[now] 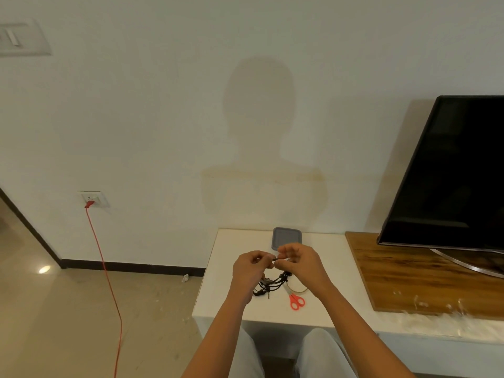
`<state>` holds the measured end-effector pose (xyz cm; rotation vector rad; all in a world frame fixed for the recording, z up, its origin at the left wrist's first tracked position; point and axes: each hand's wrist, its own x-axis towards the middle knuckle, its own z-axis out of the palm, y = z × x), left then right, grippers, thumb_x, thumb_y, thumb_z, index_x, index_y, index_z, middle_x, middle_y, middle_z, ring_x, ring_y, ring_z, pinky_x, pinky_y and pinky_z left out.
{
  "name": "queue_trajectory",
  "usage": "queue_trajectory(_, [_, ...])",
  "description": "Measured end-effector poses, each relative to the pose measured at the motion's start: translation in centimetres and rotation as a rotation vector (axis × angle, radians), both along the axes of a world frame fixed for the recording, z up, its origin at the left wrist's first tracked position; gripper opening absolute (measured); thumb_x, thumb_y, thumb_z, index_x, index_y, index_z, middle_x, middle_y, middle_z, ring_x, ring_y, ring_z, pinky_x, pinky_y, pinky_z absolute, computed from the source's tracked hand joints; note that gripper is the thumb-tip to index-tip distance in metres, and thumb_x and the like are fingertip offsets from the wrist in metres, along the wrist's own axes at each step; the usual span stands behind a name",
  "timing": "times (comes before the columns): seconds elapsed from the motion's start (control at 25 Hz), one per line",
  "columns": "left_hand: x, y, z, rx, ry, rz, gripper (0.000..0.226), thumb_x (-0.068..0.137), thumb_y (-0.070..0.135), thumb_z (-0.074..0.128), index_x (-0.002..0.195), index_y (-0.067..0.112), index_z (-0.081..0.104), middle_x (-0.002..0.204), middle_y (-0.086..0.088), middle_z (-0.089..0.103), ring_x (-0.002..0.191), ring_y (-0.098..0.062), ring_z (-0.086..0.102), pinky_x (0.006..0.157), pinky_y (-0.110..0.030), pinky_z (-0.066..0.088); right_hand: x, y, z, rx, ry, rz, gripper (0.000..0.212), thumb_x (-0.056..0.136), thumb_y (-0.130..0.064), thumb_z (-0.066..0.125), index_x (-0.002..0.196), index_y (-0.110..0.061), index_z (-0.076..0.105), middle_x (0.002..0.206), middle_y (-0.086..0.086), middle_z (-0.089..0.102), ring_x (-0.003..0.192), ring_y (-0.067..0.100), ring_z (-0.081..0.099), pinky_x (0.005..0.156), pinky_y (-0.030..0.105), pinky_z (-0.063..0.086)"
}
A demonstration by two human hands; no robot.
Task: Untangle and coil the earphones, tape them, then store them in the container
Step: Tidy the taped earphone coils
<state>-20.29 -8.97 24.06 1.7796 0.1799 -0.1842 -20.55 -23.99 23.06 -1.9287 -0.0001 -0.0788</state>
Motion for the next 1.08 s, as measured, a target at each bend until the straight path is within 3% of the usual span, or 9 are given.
queue_trajectory(0.08, [0.0,0.1,-0.2,-0.041,0.004,-0.01,0.014,0.09,0.021,0.061,0.092,0.016,0.074,0.078,-0.003,0.073,0.059,-0.011,0.054,0.061,-0.024,0.047,0.0,-0.1,0.1,0.097,0.025,0.044,0.023,0.078,-0.013,0.075,0.099,-0.021,0.072,0.087,-0.002,0.075,0.082,0.012,0.071,0.076,0.023,0.059])
queue_trajectory(0.24, [0.2,0.2,-0.2,-0.1,0.061,-0.022,0.014,0.091,0.014,0.059,0.089,0.015,0.073,0.083,-0.007,0.073,0.055,-0.014,0.048,0.06,-0.026,0.045,-0.3,-0.1,0.6,0.115,-0.027,0.073,0.019,0.081,-0.006,0.071,0.083,-0.024,0.075,0.081,-0.002,0.076,0.08,0.012,0.071,0.073,0.02,0.057])
queue_trajectory(0.4, [0.6,0.4,-0.2,-0.205,0.165,-0.028,0.015,0.092,0.015,0.059,0.089,0.012,0.074,0.083,-0.008,0.071,0.053,-0.011,0.045,0.057,-0.023,0.045,-0.5,-0.3,0.5,0.024,-0.131,0.088,0.019,0.082,-0.004,0.07,0.083,-0.023,0.074,0.078,-0.008,0.074,0.078,0.006,0.07,0.071,0.016,0.054])
queue_trajectory(0.56, [1.0,0.6,-0.7,-0.221,0.237,-0.01,0.021,0.088,0.027,0.067,0.09,0.007,0.072,0.079,-0.003,0.07,0.056,-0.01,0.046,0.058,-0.023,0.046,-0.2,-0.4,0.0,-0.176,-0.239,0.155,0.018,0.083,-0.009,0.069,0.083,-0.027,0.074,0.081,-0.01,0.07,0.077,0.009,0.065,0.07,0.021,0.054])
queue_trajectory(0.64, [1.1,0.8,-1.0,-0.228,0.234,0.012,0.02,0.087,0.025,0.068,0.093,0.006,0.072,0.08,-0.004,0.069,0.055,-0.01,0.045,0.057,-0.022,0.045,-0.1,-0.2,-0.2,-0.155,-0.203,0.146,0.015,0.081,-0.009,0.071,0.081,-0.024,0.073,0.079,-0.006,0.071,0.075,0.011,0.066,0.07,0.024,0.056])
queue_trajectory(0.76, [1.2,0.9,-1.3,-0.195,0.201,0.054,0.019,0.087,0.024,0.066,0.094,0.008,0.074,0.08,-0.003,0.068,0.057,-0.011,0.046,0.06,-0.024,0.044,0.2,0.3,0.0,0.044,-0.075,0.089,0.013,0.074,-0.009,0.078,0.082,-0.009,0.068,0.076,0.003,0.073,0.071,0.015,0.071,0.067,0.025,0.059])
queue_trajectory(0.92, [1.5,0.8,-1.4,-0.02,0.04,0.042,0.014,0.087,0.025,0.065,0.084,0.014,0.074,0.078,-0.001,0.071,0.063,-0.012,0.054,0.065,-0.026,0.045,0.6,0.9,-0.6,0.04,0.041,0.108,0.019,0.079,-0.018,0.075,0.094,-0.015,0.063,0.075,-0.001,0.075,0.073,0.01,0.072,0.068,0.017,0.056])
queue_trajectory(1.08, [1.7,1.3,-1.7,-0.017,0.018,0.002,0.016,0.088,0.033,0.065,0.089,0.018,0.071,0.085,-0.002,0.073,0.067,-0.012,0.059,0.061,-0.022,0.05,1.0,1.6,-1.5,0.18,0.097,0.045,0.014,0.081,-0.012,0.073,0.093,-0.008,0.067,0.077,0.008,0.076,0.074,0.019,0.074,0.071,0.029,0.059])
